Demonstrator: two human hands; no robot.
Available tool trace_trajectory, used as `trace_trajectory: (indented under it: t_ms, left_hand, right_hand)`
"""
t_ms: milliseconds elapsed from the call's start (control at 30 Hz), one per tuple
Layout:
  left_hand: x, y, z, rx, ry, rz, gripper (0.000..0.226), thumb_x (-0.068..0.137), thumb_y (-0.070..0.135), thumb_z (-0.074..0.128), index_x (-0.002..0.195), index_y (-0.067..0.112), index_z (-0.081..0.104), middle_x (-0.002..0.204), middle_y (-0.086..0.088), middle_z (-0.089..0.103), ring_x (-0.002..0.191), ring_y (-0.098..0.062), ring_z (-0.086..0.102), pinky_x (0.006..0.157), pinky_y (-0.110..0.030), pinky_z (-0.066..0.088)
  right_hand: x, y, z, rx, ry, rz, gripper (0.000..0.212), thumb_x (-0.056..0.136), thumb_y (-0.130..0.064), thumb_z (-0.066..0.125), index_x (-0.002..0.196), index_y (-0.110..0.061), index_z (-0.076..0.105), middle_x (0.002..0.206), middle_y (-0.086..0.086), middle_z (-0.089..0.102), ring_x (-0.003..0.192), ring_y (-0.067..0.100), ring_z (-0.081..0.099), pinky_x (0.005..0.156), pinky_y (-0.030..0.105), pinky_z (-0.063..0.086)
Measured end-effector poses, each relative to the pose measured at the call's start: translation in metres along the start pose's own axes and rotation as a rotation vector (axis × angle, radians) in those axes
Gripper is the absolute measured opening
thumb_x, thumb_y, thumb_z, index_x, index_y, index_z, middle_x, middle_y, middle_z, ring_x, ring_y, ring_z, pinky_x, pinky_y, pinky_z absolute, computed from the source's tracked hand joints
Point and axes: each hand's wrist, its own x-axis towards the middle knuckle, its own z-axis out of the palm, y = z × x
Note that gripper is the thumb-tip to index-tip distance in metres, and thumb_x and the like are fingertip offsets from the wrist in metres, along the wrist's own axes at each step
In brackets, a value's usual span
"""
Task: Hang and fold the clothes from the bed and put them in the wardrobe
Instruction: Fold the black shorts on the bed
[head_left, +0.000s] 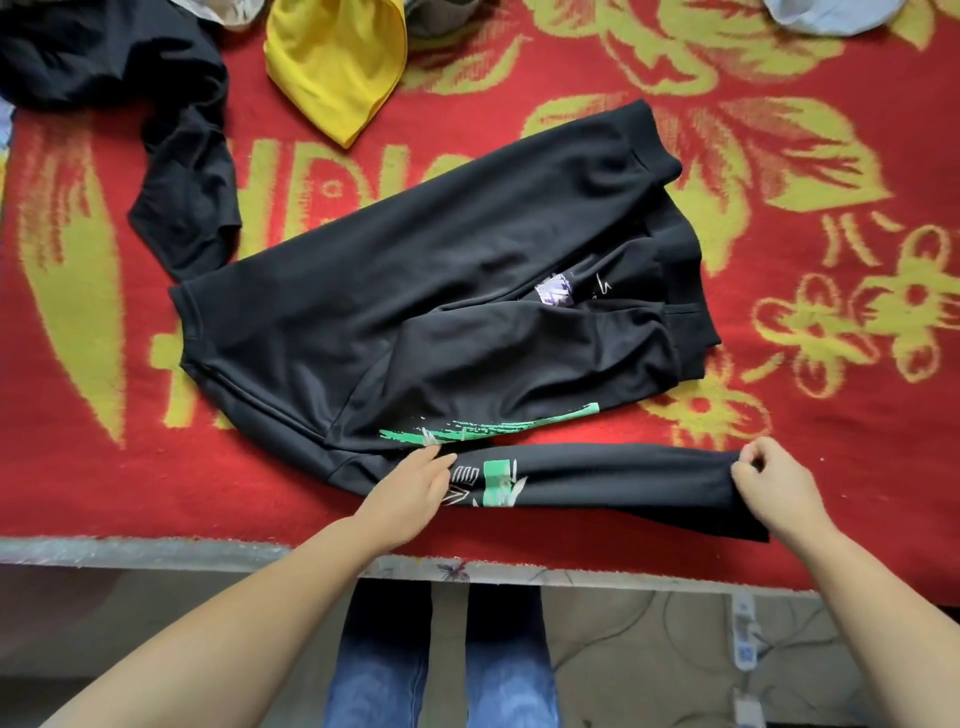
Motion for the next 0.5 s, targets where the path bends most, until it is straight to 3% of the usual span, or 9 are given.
trace_trajectory:
  t_ms: [100, 200, 267, 367, 433, 500]
  left_hand:
    - [0.012, 0.007, -0.006, 0.029, -0.035, -0.066, 0.042, 0.100, 0.015, 0.035, 0.140, 0.011, 0.047, 0.155, -0.008, 0.028, 0.143, -0.018, 0.023, 0.116, -0.028, 0.017]
    - [0.013, 0.004, 0.001, 0.160, -0.069, -0.010, 0.040, 0.096, 0.014, 0.041, 0.132, 0.015, 0.057, 0.156, -0.007, 0.024, 0.145, -0.017, 0.017, 0.117, -0.039, 0.019]
    - [0.011, 0.005, 0.005, 0.011, -0.001, -0.074, 0.033, 0.095, 0.014, 0.044, 0.120, 0.014, 0.066, 0.155, -0.008, 0.028, 0.144, -0.018, 0.021, 0.117, -0.034, 0.019]
    - [0.014, 0.021, 0.005, -0.624, 0.217, -0.360, 0.021, 0.095, 0.011, 0.048, 0.102, 0.009, 0.068, 0.133, -0.012, 0.056, 0.123, -0.022, 0.052, 0.102, -0.027, 0.035]
    - [0.022, 0.034, 0.000, -1.257, 0.307, -0.571, 0.021, 0.099, 0.017, 0.049, 0.111, 0.003, 0.057, 0.121, -0.019, 0.059, 0.105, -0.025, 0.059, 0.091, -0.031, 0.046]
    - [0.032, 0.038, -0.006, -1.704, 0.342, -0.677, 0.045, 0.099, 0.029, 0.050, 0.131, -0.002, 0.044, 0.122, -0.025, 0.055, 0.110, -0.030, 0.058, 0.092, -0.033, 0.047]
  right_hand:
    - [-0.003, -0.001, 0.008, -0.169, -0.115, 0.076, 0.016, 0.080, 0.003, 0.045, 0.079, -0.012, 0.049, 0.085, 0.018, 0.060, 0.080, 0.034, 0.054, 0.072, 0.041, 0.043]
    - [0.001, -0.015, 0.023, -0.394, 0.052, -0.026, 0.023, 0.083, -0.002, 0.051, 0.105, -0.008, 0.055, 0.119, 0.022, 0.050, 0.112, 0.039, 0.045, 0.091, 0.046, 0.039]
    - [0.009, -0.033, 0.030, -0.248, 0.094, -0.183, 0.039, 0.087, -0.005, 0.054, 0.126, -0.001, 0.049, 0.133, 0.024, 0.044, 0.125, 0.039, 0.038, 0.100, 0.047, 0.034]
    - [0.032, -0.070, 0.028, 0.175, 0.053, -0.185, 0.056, 0.094, -0.014, 0.055, 0.143, 0.001, 0.032, 0.144, 0.022, 0.038, 0.134, 0.032, 0.035, 0.110, 0.038, 0.026]
    - [0.053, -0.092, 0.022, 0.481, 0.038, -0.016, 0.057, 0.094, -0.022, 0.056, 0.143, -0.005, 0.033, 0.137, 0.013, 0.047, 0.128, 0.027, 0.044, 0.107, 0.035, 0.034]
    - [0.075, -0.104, 0.017, 0.586, -0.022, 0.119, 0.048, 0.092, -0.026, 0.058, 0.133, -0.005, 0.045, 0.119, 0.008, 0.055, 0.113, 0.029, 0.055, 0.093, 0.037, 0.045]
